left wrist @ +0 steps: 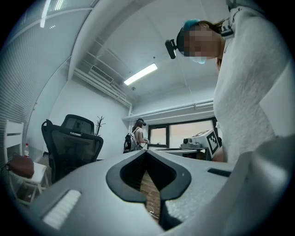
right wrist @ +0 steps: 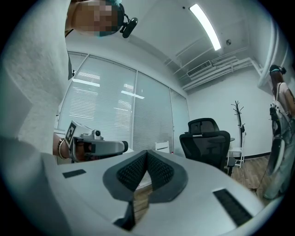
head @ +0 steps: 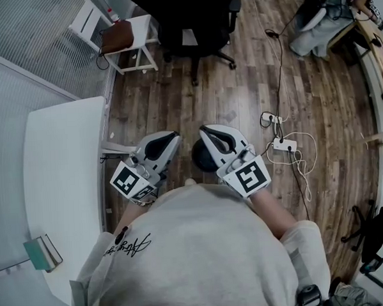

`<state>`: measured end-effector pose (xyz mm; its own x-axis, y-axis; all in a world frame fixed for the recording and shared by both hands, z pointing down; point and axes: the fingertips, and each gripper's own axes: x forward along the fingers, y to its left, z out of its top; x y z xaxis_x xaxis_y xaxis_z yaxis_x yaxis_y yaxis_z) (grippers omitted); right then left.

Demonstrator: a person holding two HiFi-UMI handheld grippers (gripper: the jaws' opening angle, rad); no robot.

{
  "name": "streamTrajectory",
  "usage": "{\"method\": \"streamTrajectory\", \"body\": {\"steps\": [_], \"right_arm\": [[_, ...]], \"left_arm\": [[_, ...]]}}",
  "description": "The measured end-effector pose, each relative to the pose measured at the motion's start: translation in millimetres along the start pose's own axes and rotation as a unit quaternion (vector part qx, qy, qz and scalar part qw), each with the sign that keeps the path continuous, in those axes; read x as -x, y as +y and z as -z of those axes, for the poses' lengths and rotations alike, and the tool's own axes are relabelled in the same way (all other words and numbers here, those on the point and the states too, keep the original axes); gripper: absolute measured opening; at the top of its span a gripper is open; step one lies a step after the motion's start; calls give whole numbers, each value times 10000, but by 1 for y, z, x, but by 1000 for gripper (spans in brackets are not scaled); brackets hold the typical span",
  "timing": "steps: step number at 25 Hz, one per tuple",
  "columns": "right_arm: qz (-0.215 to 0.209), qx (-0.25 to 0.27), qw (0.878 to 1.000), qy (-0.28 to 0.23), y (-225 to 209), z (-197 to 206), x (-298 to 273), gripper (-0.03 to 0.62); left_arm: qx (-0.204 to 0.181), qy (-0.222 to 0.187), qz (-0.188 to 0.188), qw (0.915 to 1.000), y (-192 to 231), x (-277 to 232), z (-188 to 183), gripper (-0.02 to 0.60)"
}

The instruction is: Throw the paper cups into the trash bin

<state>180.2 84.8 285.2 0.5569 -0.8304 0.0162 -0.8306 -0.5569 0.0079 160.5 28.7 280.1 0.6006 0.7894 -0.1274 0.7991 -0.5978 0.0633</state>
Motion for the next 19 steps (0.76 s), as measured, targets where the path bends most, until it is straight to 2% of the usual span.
{"method": "streamTrajectory", "body": {"steps": [11, 19], "right_arm": [[17, -64, 10000, 63, 1, 8, 2, 9], [19, -114, 9998, 129, 1, 14, 5, 9]], "left_arm": [[28, -40, -270, 9996, 11, 8, -1, 3], [20, -22, -308, 9995, 10, 10, 4, 3]]}}
